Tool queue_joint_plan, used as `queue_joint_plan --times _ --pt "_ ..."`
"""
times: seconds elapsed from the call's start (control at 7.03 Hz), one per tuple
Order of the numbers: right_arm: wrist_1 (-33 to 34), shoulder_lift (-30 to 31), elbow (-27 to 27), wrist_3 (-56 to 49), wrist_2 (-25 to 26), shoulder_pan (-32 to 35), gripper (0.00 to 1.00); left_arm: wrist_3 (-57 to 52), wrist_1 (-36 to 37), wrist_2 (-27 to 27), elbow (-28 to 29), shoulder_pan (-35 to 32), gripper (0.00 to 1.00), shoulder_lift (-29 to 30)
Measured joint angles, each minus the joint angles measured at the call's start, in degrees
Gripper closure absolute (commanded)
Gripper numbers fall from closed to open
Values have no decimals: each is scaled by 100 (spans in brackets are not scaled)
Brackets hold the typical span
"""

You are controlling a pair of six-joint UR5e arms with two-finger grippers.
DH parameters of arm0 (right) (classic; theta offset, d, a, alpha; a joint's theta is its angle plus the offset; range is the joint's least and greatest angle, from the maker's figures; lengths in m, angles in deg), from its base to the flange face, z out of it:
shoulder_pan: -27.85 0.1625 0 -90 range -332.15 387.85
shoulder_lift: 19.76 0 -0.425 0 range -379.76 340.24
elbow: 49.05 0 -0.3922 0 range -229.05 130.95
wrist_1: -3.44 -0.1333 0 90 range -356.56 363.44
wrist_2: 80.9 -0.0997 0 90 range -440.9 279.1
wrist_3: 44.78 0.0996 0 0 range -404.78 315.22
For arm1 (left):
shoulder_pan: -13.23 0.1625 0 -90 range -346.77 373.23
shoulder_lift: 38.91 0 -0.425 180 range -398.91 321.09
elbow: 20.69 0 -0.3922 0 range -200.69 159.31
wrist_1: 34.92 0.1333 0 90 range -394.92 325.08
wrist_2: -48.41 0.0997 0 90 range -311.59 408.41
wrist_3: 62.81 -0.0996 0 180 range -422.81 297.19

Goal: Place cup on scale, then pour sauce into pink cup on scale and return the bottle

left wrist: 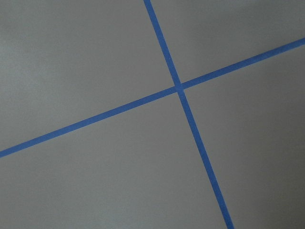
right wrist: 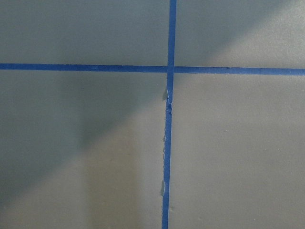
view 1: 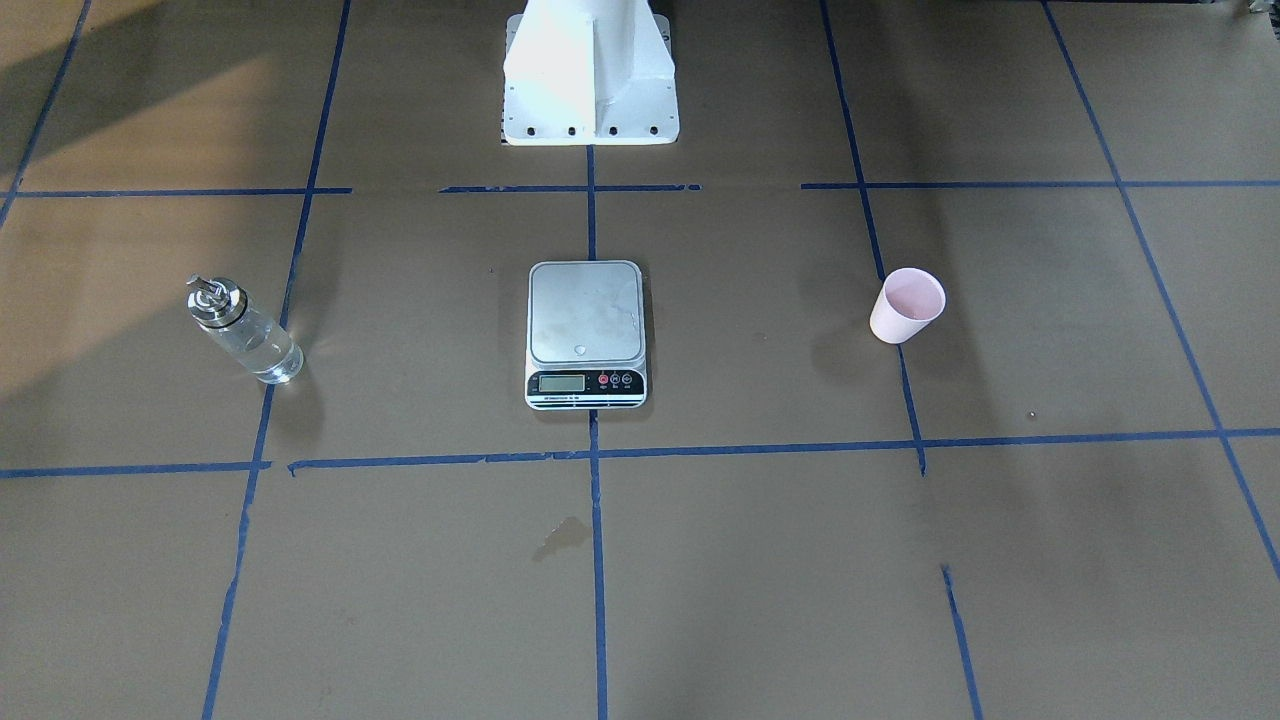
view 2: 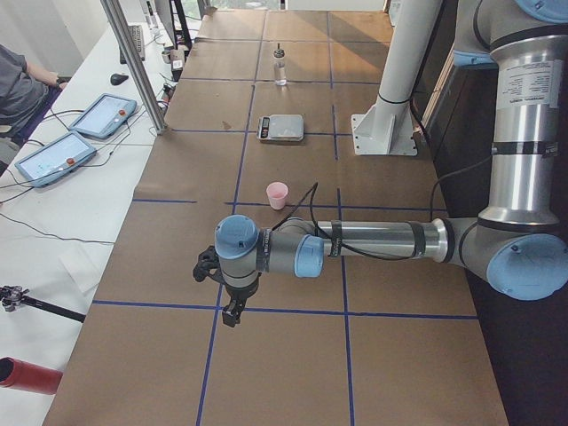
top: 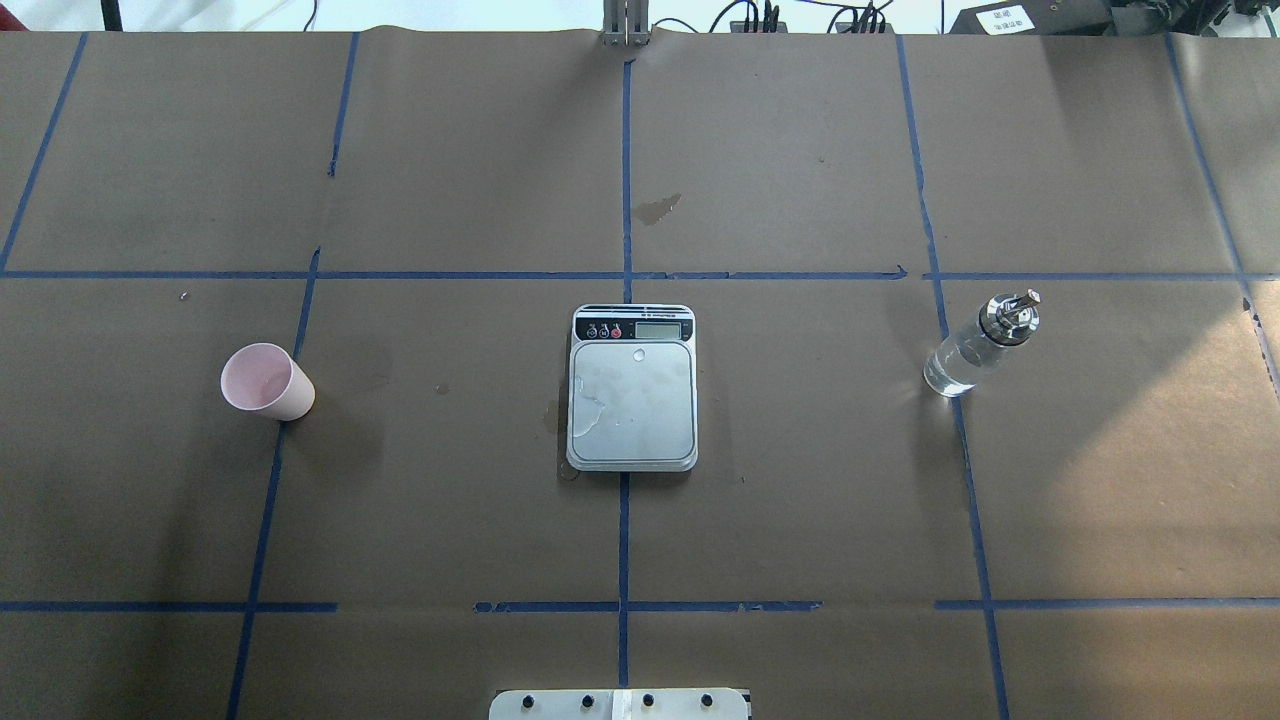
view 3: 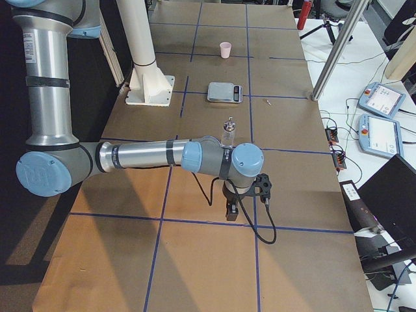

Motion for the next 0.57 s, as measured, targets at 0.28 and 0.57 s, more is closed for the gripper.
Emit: queue_joint_plan --times 0.28,0.57 --pt "0 -13 -14 5 4 12 0 3 -9 4 -109 3 0 30" --pt "0 -24 -9 11 1 17 0 56 -13 49 -672 27 0 222"
